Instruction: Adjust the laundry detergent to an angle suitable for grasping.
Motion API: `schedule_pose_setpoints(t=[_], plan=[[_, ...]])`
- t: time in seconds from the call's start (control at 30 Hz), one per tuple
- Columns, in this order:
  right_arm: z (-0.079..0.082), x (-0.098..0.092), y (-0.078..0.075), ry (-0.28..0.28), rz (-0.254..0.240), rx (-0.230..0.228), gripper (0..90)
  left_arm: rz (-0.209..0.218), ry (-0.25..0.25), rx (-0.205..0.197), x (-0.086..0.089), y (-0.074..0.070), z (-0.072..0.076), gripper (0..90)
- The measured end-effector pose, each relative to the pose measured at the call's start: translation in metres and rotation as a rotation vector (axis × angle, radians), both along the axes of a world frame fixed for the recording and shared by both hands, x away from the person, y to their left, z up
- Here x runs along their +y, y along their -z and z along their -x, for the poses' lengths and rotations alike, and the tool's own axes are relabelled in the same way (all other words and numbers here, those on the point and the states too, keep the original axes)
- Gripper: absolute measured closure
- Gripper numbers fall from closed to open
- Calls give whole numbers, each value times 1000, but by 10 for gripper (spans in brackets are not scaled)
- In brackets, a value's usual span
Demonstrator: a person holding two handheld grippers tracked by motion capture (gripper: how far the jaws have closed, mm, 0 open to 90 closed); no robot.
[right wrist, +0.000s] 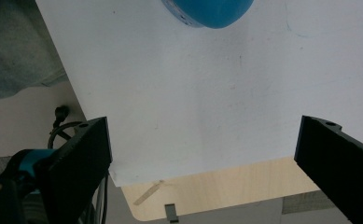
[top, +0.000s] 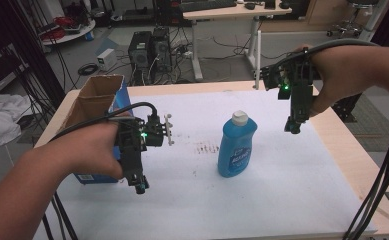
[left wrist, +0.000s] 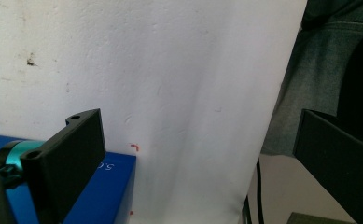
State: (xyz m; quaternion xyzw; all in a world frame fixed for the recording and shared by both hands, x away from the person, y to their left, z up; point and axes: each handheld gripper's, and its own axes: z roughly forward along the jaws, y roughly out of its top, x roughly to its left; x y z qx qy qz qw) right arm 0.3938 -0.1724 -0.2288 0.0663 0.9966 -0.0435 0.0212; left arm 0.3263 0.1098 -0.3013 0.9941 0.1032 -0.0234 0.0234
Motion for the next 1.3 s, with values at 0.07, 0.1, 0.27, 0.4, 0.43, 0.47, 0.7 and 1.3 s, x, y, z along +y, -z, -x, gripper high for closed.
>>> schedule_pose_setpoints(t=[0.07, 0.1, 0.27, 0.4, 0.43, 0.47, 0.7, 1.3], plan=[[0, 0, 0, -4, 0, 1, 30, -2, 1, -1, -1, 0, -1, 23], [0, -1, 0, -8, 2, 3, 30, -2, 1, -1, -1, 0, -1, 23], [-1, -5, 0, -1, -4, 1, 30, 10, -2, -6, -4, -3, -2, 23], [-4, -9, 0, 7, -7, 2, 30, 3, 0, -12, -5, -2, -2, 23], [-4, -10, 1, 10, -11, -2, 30, 8, -1, -25, -5, -1, -2, 23], [-5, -11, 1, 5, -14, -1, 30, 15, -4, -34, -5, -2, -2, 23], [-7, -12, 7, 10, -12, 13, 30, 43, -21, -43, -3, -3, -4, 23], [-4, -15, 6, 17, -20, 11, 30, 156, -66, -69, -10, -14, -4, 23]])
